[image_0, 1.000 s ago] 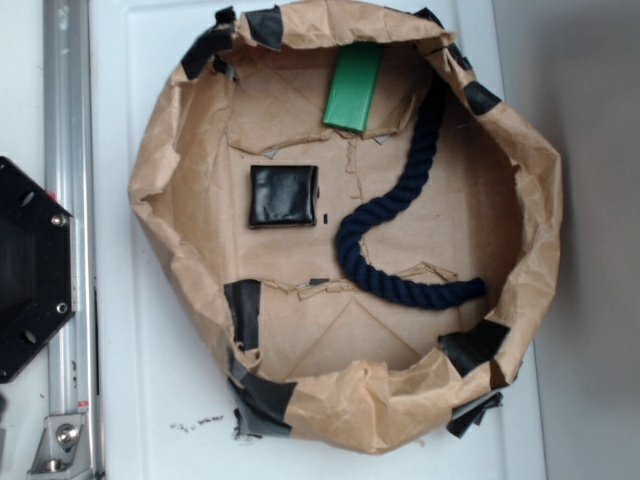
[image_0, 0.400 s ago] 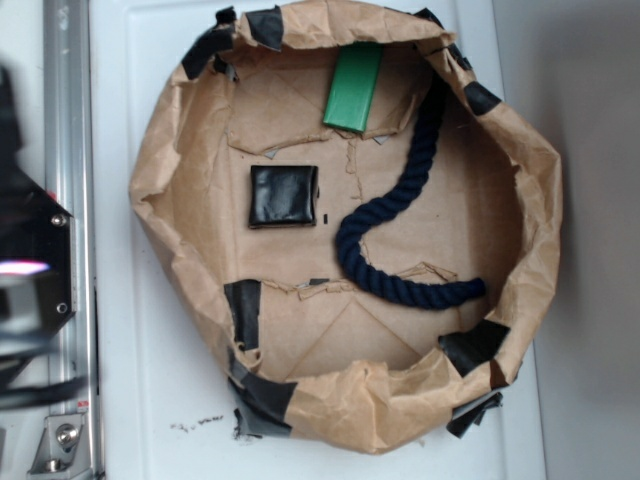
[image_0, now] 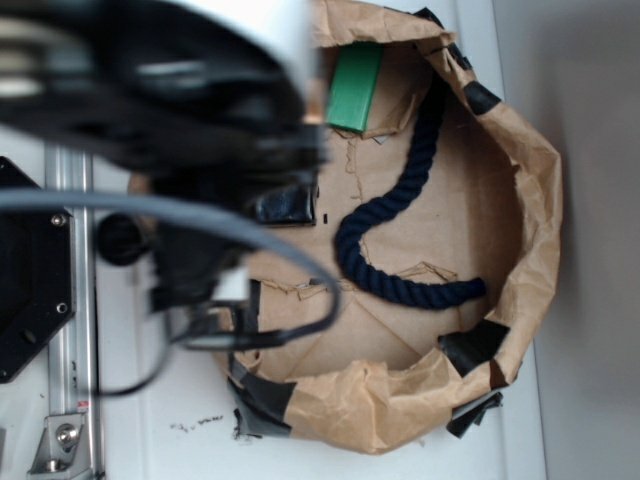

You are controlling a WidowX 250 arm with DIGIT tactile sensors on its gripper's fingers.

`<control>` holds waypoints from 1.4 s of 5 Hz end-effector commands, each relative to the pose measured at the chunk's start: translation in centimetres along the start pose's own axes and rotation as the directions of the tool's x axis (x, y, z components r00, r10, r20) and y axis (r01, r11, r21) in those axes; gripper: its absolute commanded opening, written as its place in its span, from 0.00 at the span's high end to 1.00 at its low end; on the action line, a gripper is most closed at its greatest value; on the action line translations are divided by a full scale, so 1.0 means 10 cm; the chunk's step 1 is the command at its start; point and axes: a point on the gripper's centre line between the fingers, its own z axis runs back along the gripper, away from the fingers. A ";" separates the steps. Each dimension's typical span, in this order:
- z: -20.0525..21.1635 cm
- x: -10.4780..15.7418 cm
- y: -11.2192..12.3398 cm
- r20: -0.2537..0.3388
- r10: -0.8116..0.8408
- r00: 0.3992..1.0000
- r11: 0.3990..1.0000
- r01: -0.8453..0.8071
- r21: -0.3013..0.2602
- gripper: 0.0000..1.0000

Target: Grab the black box.

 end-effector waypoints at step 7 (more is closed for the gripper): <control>-1.06 0.03 0.42 -0.074 -0.029 0.997 0.999 0.030 0.018 0.00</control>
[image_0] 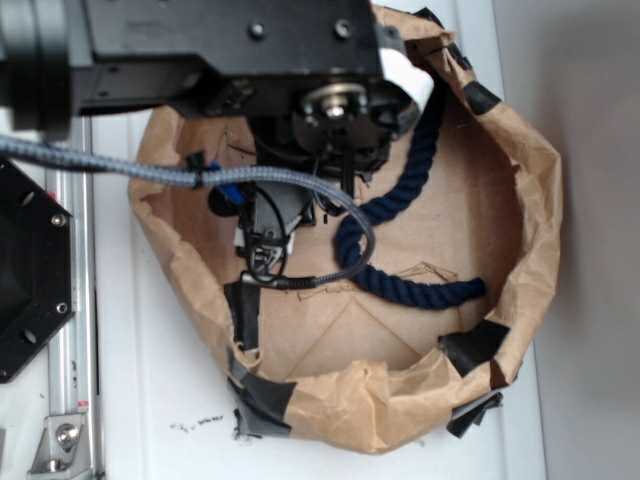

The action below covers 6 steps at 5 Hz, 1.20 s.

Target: Grab the black box.

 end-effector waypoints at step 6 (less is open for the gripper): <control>-0.53 -0.02 0.17 0.056 0.106 0.993 0.993 -0.108 0.048 0.00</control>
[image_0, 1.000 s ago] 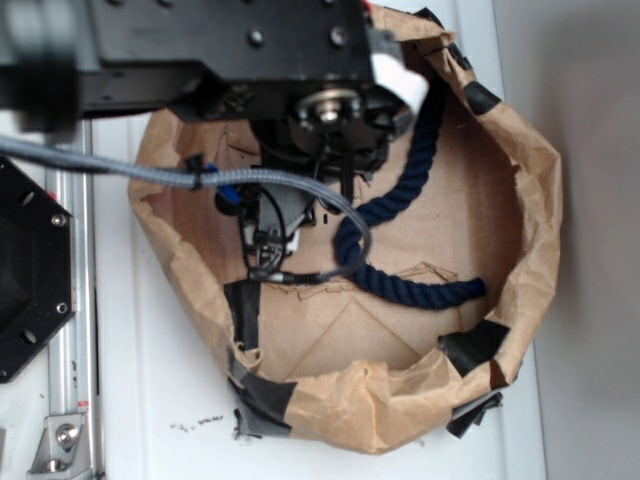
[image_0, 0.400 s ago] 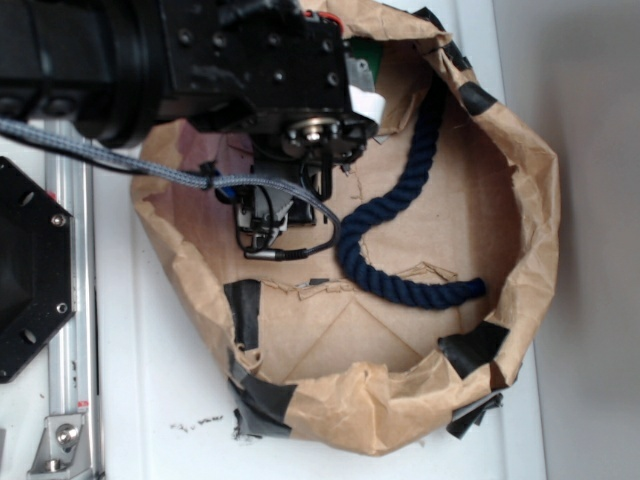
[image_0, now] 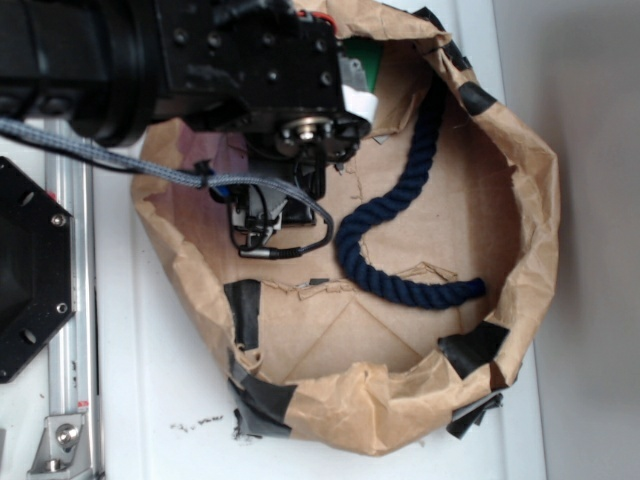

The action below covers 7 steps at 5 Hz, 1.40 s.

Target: Grab the black box.

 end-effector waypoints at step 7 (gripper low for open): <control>-0.32 0.23 -0.57 0.054 -0.119 0.991 0.992 0.116 0.047 0.00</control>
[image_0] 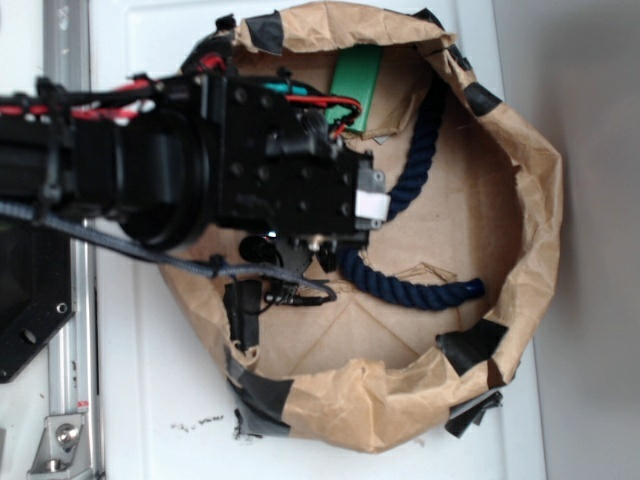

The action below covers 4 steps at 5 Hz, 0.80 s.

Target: Grab the black box.

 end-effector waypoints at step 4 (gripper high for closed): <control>1.05 0.18 0.02 0.088 0.000 0.996 0.996 0.008 -0.094 1.00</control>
